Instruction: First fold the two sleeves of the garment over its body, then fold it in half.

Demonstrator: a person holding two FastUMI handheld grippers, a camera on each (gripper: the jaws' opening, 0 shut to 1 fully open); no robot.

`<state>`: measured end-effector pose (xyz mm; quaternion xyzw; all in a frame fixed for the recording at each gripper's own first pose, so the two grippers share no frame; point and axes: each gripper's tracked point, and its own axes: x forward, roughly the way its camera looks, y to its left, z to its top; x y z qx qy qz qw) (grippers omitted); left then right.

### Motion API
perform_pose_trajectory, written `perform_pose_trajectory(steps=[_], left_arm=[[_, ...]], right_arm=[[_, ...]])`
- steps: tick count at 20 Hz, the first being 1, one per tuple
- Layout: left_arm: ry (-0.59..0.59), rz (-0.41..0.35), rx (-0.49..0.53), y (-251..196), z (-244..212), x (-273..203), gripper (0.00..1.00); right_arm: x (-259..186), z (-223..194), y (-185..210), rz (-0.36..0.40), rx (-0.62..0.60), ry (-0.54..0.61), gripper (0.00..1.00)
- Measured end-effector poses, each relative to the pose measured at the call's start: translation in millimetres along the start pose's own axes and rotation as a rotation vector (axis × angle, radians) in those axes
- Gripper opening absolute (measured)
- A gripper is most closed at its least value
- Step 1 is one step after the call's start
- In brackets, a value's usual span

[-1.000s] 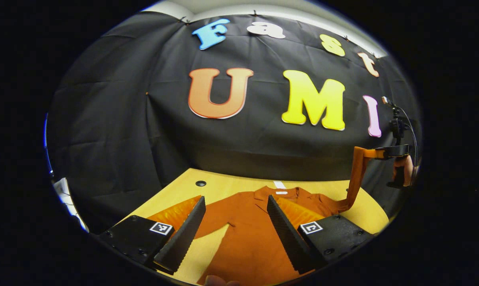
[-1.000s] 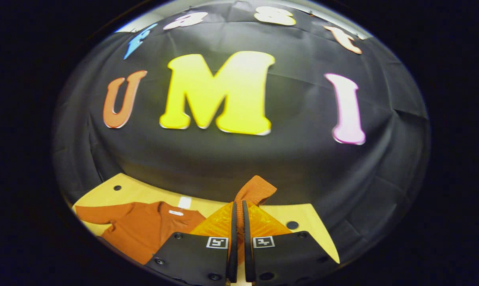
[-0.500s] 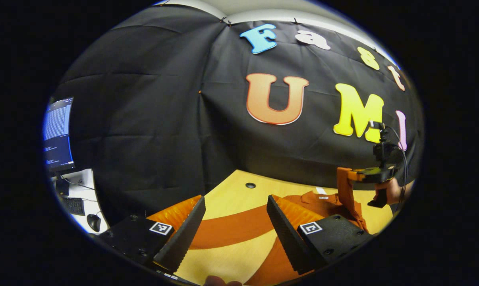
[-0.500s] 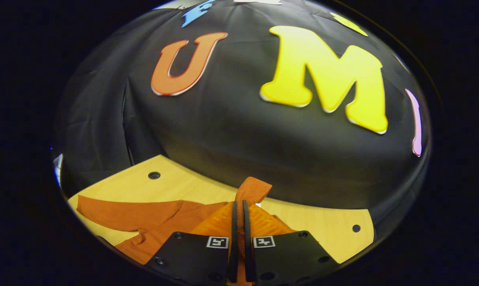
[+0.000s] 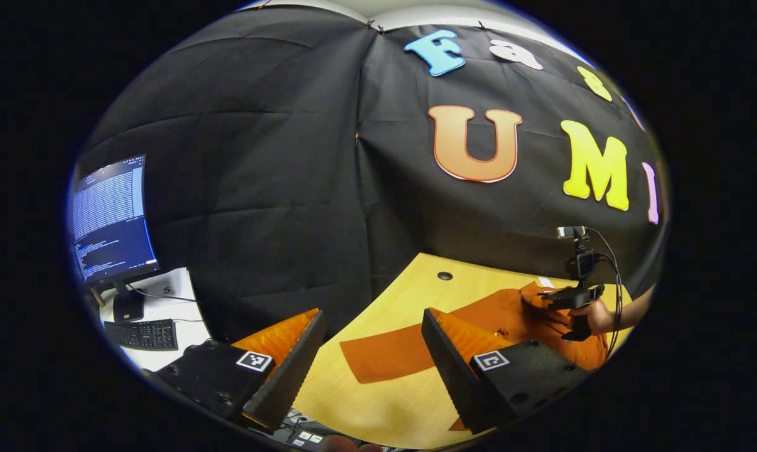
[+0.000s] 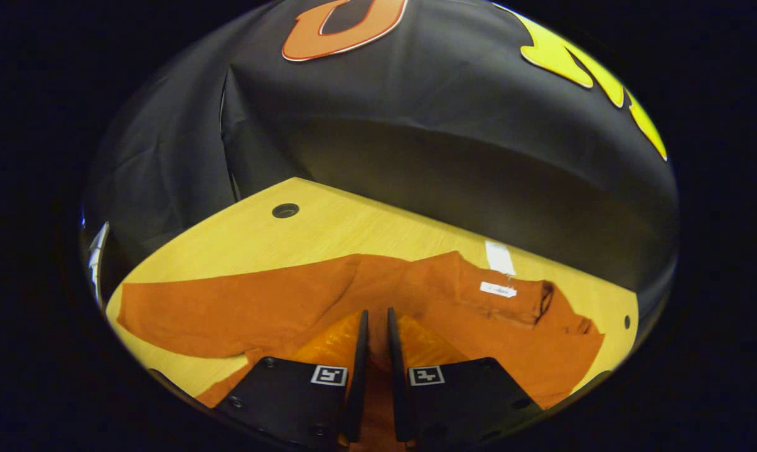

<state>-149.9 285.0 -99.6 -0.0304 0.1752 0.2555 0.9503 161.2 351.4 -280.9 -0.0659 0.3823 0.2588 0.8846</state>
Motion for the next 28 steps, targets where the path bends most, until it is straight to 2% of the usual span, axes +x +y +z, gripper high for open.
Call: perform_pose_trajectory(steps=[3, 5, 7, 12, 14, 18, 21, 23, 26, 28], left_arm=[[-0.019, 0.006, -0.002, 4, 8, 3, 1.0], [-0.015, 0.009, -0.02, 5, 2, 6, 1.0], [-0.004, -0.003, -0.048, 0, -6, 13, 1.0], [0.008, -0.038, -0.057, -12, -39, 51, 1.0], [0.04, -0.044, -0.055, -11, -65, 75, 1.0], [0.164, -0.013, -0.074, -6, -132, 119, 1.0], [0.229, 0.049, -0.068, 0, -163, 140, 1.0], [0.279, 0.061, -0.08, -3, -183, 148, 1.0], [0.329, 0.091, -0.093, -5, -202, 155, 1.0], [0.318, 0.12, -0.08, -5, -201, 159, 1.0]], right_arm=[[-5, -3, 12, 0.04, 0.006, 0.008, 0.28], [-21, 4, 21, 0.078, 0.027, -0.014, 0.63], [-38, 16, 15, 0.066, 0.034, -0.05, 1.0], [-107, 36, 10, 0.089, 0.021, -0.102, 1.0], [-148, 42, 10, 0.118, -0.001, -0.137, 1.0], [-223, 44, -12, 0.088, 0.003, -0.209, 1.0], [-266, 33, -49, 0.005, 0.059, -0.218, 1.0], [-287, 20, -76, -0.058, 0.11, -0.217, 0.99], [-309, 8, -111, -0.139, 0.146, -0.209, 1.0], [-319, 5, -125, -0.174, 0.177, -0.213, 0.99]])
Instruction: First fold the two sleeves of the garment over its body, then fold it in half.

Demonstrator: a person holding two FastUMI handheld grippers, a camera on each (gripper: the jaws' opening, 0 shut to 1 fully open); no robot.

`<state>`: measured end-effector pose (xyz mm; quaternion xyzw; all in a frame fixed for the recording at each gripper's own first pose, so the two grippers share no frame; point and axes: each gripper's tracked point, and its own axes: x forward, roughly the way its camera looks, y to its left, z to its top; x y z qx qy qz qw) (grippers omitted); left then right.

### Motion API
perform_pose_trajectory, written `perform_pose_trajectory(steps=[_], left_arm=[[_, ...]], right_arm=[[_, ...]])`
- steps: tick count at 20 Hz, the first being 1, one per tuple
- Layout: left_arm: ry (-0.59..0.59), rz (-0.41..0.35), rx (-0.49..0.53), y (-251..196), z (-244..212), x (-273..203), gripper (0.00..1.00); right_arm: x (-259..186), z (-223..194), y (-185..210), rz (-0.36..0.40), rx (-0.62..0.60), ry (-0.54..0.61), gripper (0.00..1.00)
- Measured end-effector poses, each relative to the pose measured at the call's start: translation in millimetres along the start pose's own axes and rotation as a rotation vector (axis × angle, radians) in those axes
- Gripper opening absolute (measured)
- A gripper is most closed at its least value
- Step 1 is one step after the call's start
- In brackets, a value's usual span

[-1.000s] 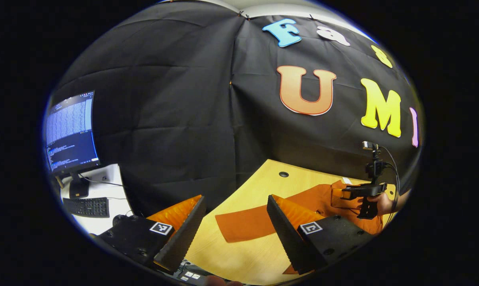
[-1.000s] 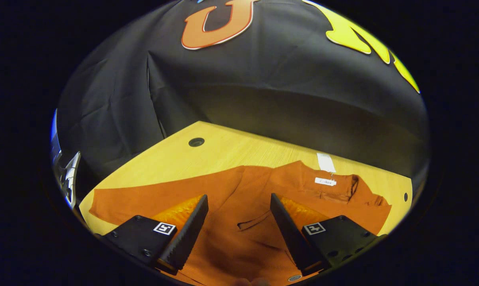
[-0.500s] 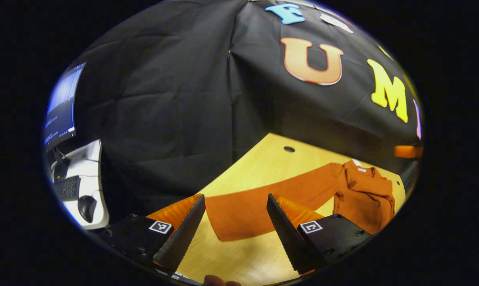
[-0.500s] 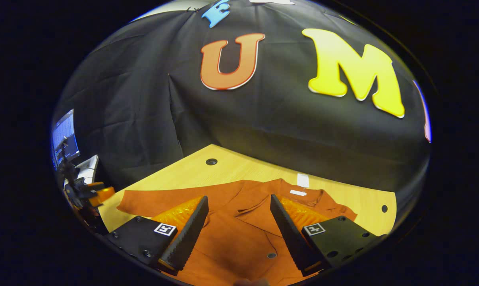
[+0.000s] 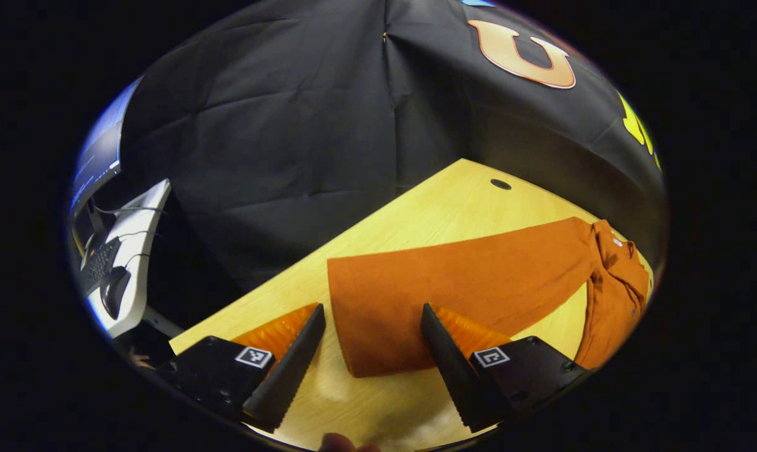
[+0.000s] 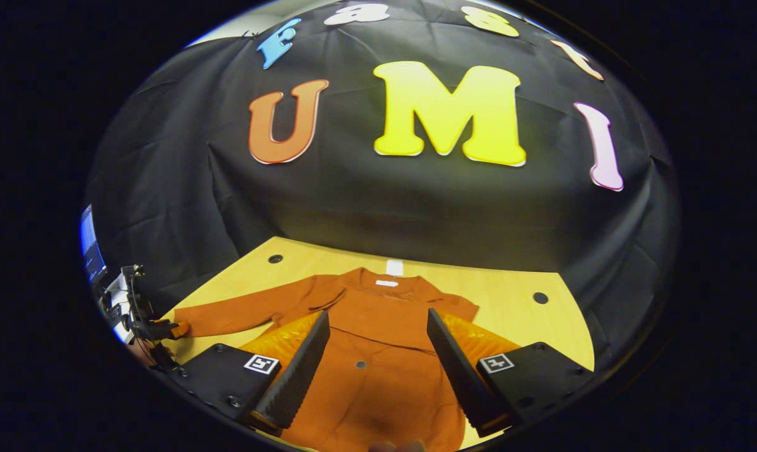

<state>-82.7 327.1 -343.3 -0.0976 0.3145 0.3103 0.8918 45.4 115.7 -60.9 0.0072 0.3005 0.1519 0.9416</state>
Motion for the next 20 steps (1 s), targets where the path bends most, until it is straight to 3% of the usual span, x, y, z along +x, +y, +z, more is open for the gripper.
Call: perform_pose_trajectory(steps=[5, 7, 8, 9, 13, 14, 16, 20], left_arm=[[-0.003, 0.013, -0.026, 1, -1, -2, 0.99], [0.029, 0.009, -0.031, 0, -2, -1, 0.94], [0.031, 0.009, -0.037, 1, -2, -2, 0.83], [0.03, 0.005, -0.041, 3, -1, -1, 0.81], [0.02, -0.014, -0.164, 1, 1, -3, 0.03], [0.034, -0.018, -0.191, 0, 1, -1, 0.05], [0.077, -0.111, -0.265, -21, 7, -4, 0.04], [0.002, -0.202, -0.297, -42, 57, -20, 0.04]], right_arm=[[-12, -2, -1, -0.004, 0.081, 0.004, 1.0], [-16, -8, 3, 0.015, 0.088, 0.014, 1.0], [-19, -13, 6, 0.026, 0.106, 0.026, 1.0], [-22, -17, 5, 0.027, 0.12, 0.031, 1.0], [-32, -28, -5, 0.023, 0.116, 0.042, 1.0], [-34, -28, -9, 0.021, 0.11, 0.038, 0.99], [-41, -26, -19, 0.013, 0.114, 0.028, 0.99], [-49, -26, -42, -0.011, 0.146, 0.004, 1.0]])
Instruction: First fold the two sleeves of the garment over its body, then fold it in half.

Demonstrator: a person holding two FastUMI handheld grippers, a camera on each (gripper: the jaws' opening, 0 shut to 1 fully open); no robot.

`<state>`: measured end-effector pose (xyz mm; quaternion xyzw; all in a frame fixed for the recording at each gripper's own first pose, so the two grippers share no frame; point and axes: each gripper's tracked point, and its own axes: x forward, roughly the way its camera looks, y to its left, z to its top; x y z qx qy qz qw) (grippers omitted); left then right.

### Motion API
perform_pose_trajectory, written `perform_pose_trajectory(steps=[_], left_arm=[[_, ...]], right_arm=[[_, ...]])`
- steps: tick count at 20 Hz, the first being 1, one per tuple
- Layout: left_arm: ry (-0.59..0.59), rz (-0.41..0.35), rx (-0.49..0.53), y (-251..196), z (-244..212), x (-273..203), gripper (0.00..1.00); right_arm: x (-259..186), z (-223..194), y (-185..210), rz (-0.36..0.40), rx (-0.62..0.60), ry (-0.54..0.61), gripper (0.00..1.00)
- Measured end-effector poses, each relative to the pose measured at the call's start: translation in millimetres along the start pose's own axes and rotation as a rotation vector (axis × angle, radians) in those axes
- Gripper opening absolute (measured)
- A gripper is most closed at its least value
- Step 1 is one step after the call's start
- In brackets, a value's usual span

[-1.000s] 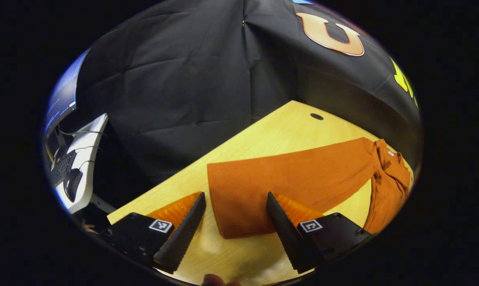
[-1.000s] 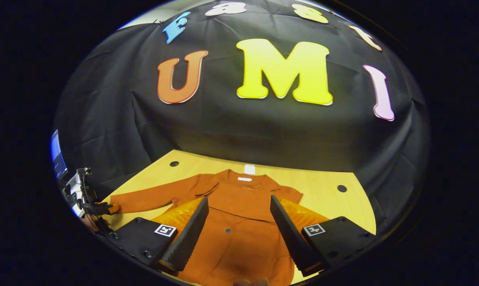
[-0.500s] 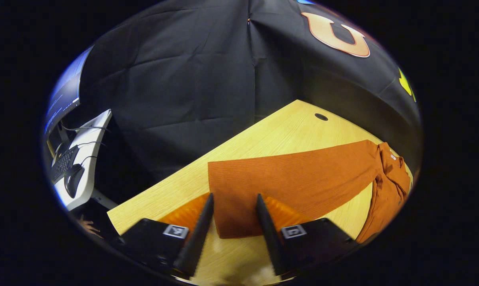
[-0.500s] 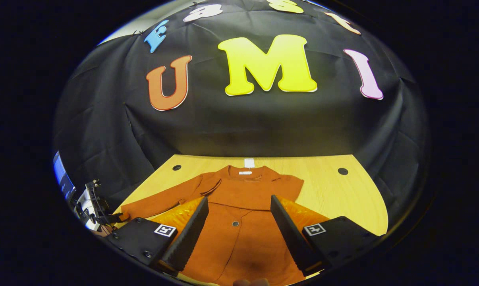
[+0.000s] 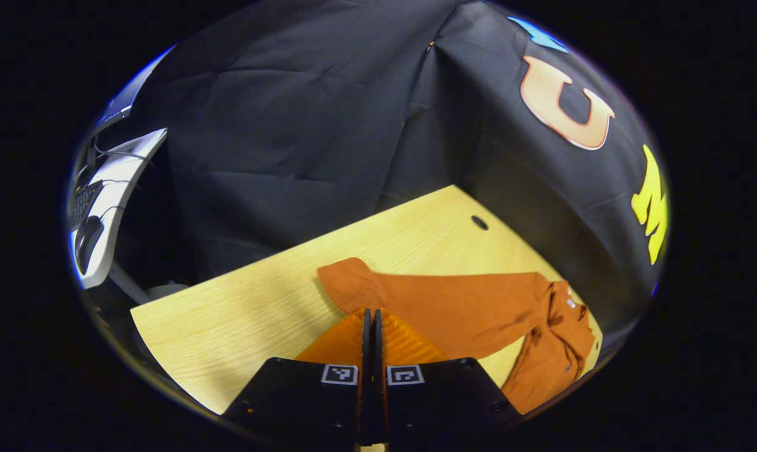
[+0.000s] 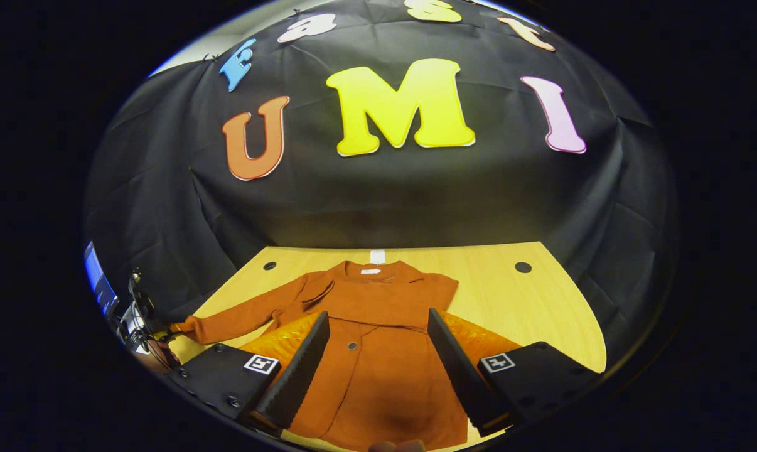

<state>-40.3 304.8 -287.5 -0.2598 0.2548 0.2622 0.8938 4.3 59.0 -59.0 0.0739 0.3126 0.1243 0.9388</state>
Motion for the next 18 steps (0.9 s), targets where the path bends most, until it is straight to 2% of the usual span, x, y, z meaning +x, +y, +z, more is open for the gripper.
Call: perform_pose_trajectory(steps=[7, 13, 16, 18], left_arm=[[-0.089, -0.183, 0.08, -120, 83, -27, 0.03], [-0.147, -0.369, 0.189, -283, 141, -38, 0.03], [-0.139, -0.466, 0.282, -375, 131, -33, 0.03], [-0.111, -0.542, 0.354, -432, 101, -35, 0.03]], right_arm=[[-11, 4, -36, -0.008, 0.066, -0.044, 1.0], [-27, 10, -76, -0.03, 0.087, -0.105, 1.0], [-41, 7, -102, -0.069, 0.094, -0.125, 1.0], [-54, 3, -125, -0.119, 0.101, -0.134, 1.0]])
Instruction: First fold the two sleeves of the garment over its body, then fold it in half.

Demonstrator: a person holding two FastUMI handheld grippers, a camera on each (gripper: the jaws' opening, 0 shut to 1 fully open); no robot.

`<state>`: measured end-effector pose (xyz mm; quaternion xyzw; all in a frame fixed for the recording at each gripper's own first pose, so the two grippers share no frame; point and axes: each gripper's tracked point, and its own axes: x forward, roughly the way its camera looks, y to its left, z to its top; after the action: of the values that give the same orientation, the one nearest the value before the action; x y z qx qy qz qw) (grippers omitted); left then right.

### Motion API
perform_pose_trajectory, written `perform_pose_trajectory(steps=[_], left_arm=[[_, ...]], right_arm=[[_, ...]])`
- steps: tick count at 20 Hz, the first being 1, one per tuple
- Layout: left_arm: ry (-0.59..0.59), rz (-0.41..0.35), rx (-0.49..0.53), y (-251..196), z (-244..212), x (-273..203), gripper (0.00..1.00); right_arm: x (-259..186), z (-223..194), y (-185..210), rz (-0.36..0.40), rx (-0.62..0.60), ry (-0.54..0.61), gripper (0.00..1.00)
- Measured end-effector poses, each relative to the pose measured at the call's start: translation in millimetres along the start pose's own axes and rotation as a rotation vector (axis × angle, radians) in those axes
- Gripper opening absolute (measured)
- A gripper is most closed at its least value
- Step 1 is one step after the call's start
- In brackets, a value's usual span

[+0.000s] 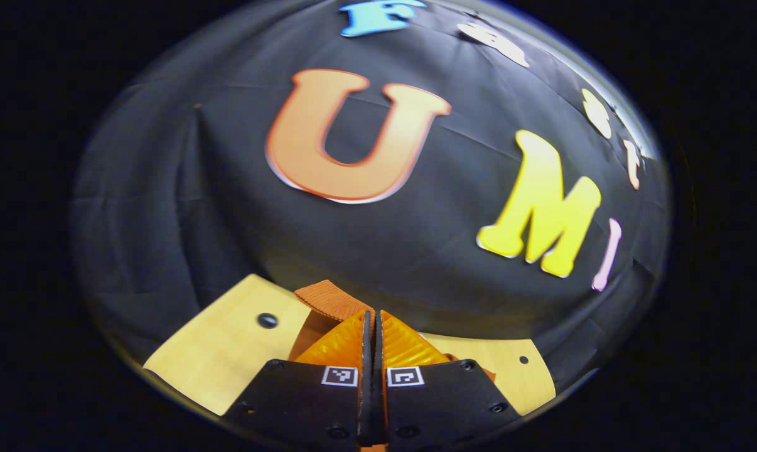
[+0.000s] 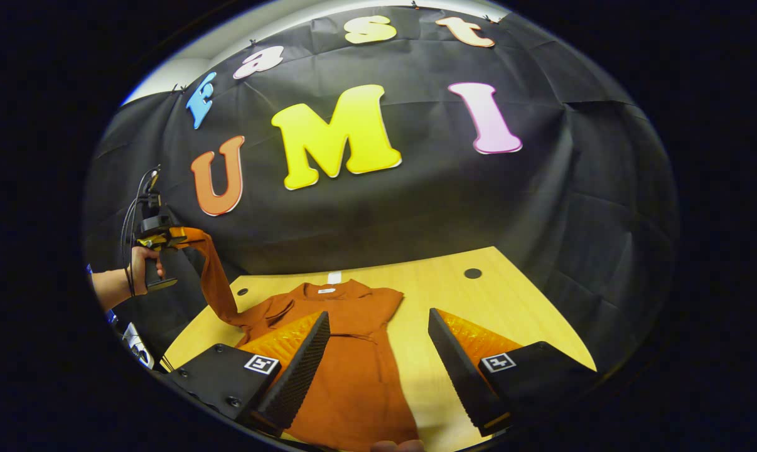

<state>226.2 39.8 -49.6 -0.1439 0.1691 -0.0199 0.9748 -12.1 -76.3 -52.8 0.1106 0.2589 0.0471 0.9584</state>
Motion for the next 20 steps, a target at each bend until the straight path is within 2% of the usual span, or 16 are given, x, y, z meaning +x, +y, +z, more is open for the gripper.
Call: perform_pose_trajectory(steps=[2, 4, 7, 8, 11, 14, 17, 18, 20], left_arm=[[0.046, -0.078, 0.055, -53, -29, 22, 0.03], [0.082, -0.126, 0.094, -99, -60, 47, 0.03], [0.186, -0.179, 0.163, -159, -128, 81, 0.03], [0.218, -0.176, 0.2, -172, -153, 91, 0.03], [0.317, -0.143, 0.321, -191, -226, 113, 0.03], [0.42, -0.143, 0.444, -203, -284, 113, 0.03], [0.461, -0.129, 0.585, -207, -307, 108, 0.04], [0.465, -0.128, 0.614, -218, -325, 118, 0.04], [0.459, -0.163, 0.626, -228, -319, 108, 0.1]], right_arm=[[-12, -1, -28, -0.066, 0.011, -0.003, 1.0], [-26, -1, -55, -0.126, 0.033, -0.002, 1.0], [-49, -7, -94, -0.219, 0.047, 0.012, 1.0], [-57, -10, -105, -0.247, 0.053, 0.022, 1.0], [-82, -13, -136, -0.332, 0.052, 0.035, 1.0], [-102, -17, -155, -0.399, 0.051, 0.049, 0.99], [-107, -21, -163, -0.421, 0.068, 0.065, 0.99], [-108, -22, -161, -0.419, 0.068, 0.066, 0.99], [-105, -21, -158, -0.403, 0.061, 0.068, 0.99]])
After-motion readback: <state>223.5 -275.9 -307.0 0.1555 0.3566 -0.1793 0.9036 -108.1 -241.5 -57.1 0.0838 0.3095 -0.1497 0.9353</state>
